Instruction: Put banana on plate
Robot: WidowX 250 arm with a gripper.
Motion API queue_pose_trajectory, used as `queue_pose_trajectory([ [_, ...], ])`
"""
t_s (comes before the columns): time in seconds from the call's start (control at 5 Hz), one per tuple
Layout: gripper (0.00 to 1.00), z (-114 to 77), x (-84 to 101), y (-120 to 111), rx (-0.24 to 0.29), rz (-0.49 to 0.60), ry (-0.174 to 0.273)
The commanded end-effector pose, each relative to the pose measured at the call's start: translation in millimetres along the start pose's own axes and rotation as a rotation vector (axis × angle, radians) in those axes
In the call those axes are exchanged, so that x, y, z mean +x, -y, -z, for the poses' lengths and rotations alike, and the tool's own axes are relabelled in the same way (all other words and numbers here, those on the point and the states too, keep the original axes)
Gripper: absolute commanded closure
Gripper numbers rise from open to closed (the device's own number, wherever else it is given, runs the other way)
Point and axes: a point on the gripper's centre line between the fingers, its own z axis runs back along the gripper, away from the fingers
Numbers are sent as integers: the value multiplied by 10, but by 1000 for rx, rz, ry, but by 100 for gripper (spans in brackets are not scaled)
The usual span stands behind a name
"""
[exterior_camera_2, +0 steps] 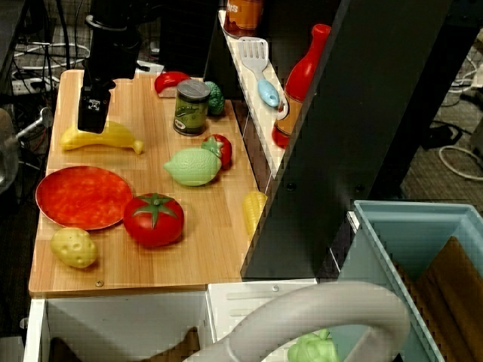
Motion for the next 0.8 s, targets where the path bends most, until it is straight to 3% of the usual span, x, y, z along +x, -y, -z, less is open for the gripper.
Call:
queue_pose_trajectory([
  [0.0, 0, 0, 0, 0, 0, 0, 0],
  [0.4, 0, -50, 9, -105, 60, 82, -16],
  [0.6, 0, -173, -44, -177, 88, 104, -9],
])
